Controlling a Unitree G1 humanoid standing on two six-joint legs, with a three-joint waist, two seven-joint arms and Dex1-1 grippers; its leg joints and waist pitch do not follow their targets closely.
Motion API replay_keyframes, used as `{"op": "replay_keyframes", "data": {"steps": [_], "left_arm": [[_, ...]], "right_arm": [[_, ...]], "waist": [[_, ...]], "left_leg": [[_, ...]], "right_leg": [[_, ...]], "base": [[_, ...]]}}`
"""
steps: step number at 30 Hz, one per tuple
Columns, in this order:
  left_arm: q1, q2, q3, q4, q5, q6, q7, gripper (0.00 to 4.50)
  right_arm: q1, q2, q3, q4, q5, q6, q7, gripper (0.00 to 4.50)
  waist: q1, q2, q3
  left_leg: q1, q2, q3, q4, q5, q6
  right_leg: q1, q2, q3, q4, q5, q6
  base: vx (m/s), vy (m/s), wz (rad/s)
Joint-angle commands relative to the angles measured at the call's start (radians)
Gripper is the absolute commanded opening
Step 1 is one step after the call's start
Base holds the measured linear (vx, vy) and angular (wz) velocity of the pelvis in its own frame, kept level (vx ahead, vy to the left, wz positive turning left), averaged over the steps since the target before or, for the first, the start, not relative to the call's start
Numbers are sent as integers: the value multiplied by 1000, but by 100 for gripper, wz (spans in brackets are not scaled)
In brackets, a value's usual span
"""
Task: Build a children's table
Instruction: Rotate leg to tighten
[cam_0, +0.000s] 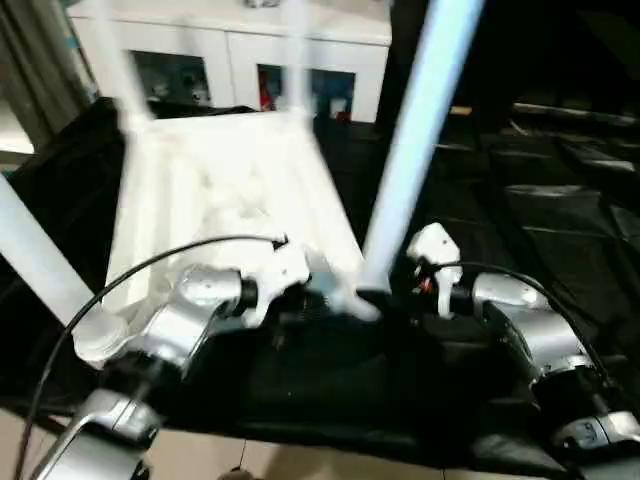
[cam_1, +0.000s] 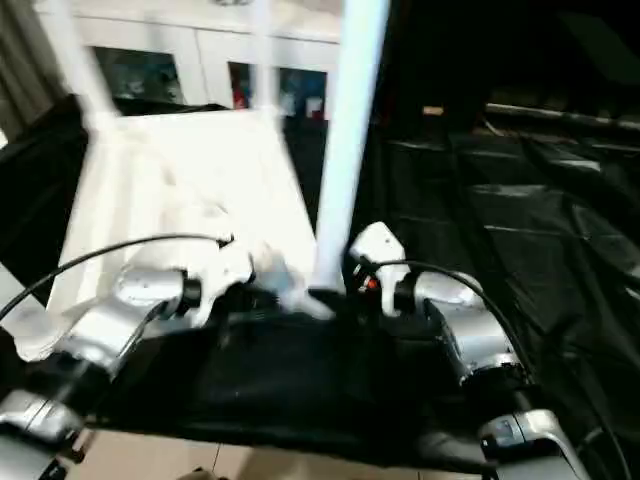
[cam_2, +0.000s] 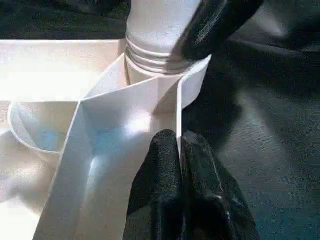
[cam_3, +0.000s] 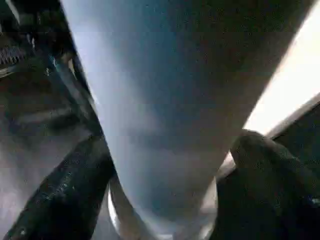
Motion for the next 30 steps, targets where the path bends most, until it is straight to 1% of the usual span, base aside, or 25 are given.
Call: {"op": "replay_keyframes", "data": {"steps": [1, 3, 4, 5, 6, 7, 10, 13, 14, 15, 19, 20, 23, 24, 25, 27, 28, 29, 30], "left_arm": [[17, -21, -13, -20, -57, -6, -30, 0], [21, -18, -10, -27, -57, -3, -37, 0], [22, -16, -8, -28, -54, -3, -38, 0], [21, -16, -7, -27, -52, -2, -38, 0], [20, -15, -6, -27, -51, -1, -38, 0], [21, -14, -6, -31, -51, 3, -39, 0], [23, -12, -4, -38, -50, 9, -41, 0], [22, -11, -3, -36, -48, 10, -41, 0], [22, -11, -2, -37, -47, 10, -41, 0], [23, -12, -1, -37, -46, 10, -41, 0], [25, -11, -2, -40, -47, 14, -44, 0], [26, -10, -3, -42, -47, 18, -47, 0], [28, -6, -8, -44, -45, 30, -53, 0], [30, -4, -11, -44, -41, 35, -54, 0], [31, -1, -14, -39, -33, 37, -50, 0], [20, -15, -10, -1, 0, 40, 19, 0], [-1, -49, 10, 53, 33, 44, 134, 0], [-1, -49, 10, 53, 33, 44, 134, 0], [-15, -78, 30, 84, 39, 57, 202, 0]], "right_arm": [[12, -11, 20, -18, -6, 12, 19, 392], [14, -11, 23, -23, -5, 22, 28, 392], [14, -11, 26, -22, -9, 21, 30, 376], [14, -10, 27, -20, -11, 22, 35, 366], [14, -10, 28, -19, -12, 22, 39, 366], [14, -11, 29, -19, -14, 22, 41, 354], [13, -15, 29, -18, -13, 22, 42, 321], [11, -16, 24, -16, -11, 24, 41, 310], [12, -16, 23, -18, -9, 26, 41, 290], [13, -15, 21, -20, -7, 28, 43, 284], [20, -14, 19, -24, -5, 28, 48, 277], [22, -14, 18, -25, -4, 29, 48, 276], [28, -11, 15, -25, 2, 36, 46, 275], [31, -8, 12, -23, 5, 42, 41, 275], [30, 1, 6, -11, 4, 49, 21, 275], [19, 41, -19, 48, -11, 54, -80, 275], [5, 95, -50, 118, -38, 55, -230, 275], [5, 95, -50, 118, -38, 55, -230, 275], [-6, 137, -79, 153, -45, 65, -339, 274]], "waist": [[-2, -12, -49], [-3, -13, -49], [-3, -12, -50], [-4, -12, -50], [-4, -12, -51], [-4, -14, -51], [-3, -13, -52], [-3, -14, -52], [-3, -13, -52], [-3, -13, -52], [-4, -13, -53], [-3, -11, -53], [-4, -12, -54], [-5, -10, -54], [-4, -11, -54], [-6, -9, -54], [-12, -9, -51], [-17, -9, -44], [-20, -11, -46]], "left_leg": [[13, 43, -17, -70, -258, 28], [12, 43, -19, -70, -267, 23], [13, 43, -20, -70, -267, 22], [13, 43, -20, -70, -265, 22], [13, 43, -19, -69, -258, 23], [13, 43, -19, -69, -255, 24], [12, 42, -18, -67, -235, 30], [12, 41, -17, -66, -227, 35], [11, 41, -18, -66, -228, 35], [11, 41, -18, -66, -227, 35], [12, 41, -18, -66, -228, 34], [13, 42, -18, -66, -229, 33], [13, 41, -17, -65, -225, 33], [12, 41, -17, -65, -223, 34], [12, 41, -17, -65, -222, 34], [11, 41, -18, -65, -220, 32], [11, 40, -17, -67, -237, 24], [14, 37, -20, -73, -287, -1], [14, 37, -24, -74, -307, -13]], "right_leg": [[38, -56, 30, -78, -241, -199], [38, -57, 29, -80, -269, -190], [37, -58, 29, -80, -275, -187], [37, -57, 30, -80, -272, -187], [37, -57, 30, -78, -259, -188], [37, -56, 30, -78, -254, -189], [39, -56, 29, -74, -221, -199], [40, -56, 29, -74, -217, -200], [40, -56, 28, -74, -219, -200], [40, -55, 28, -74, -219, -200], [40, -55, 28, -74, -217, -201], [40, -55, 28, -74, -215, -203], [41, -54, 28, -72, -201, -207], [41, -54, 28, -72, -196, -209], [42, -55, 28, -72, -196, -210], [42, -55, 28, -71, -195, -209], [37, -54, 28, -75, -219, -209], [33, -55, 26, -86, -316, -191], [37, -57, 25, -87, -363, -178]], "base": [[0, 0, 0], [0, 0, 0], [0, 0, 0], [0, 0, 0], [0, 0, 0], [0, 0, 0], [0, 0, 0], [0, 0, 0], [0, 0, 0], [0, 0, 0], [0, 0, 0], [0, 0, 0], [0, 0, 0], [0, 0, 0], [0, 0, 0], [0, 0, 0], [0, 0, 0], [0, 0, 0], [0, 0, 0]]}}
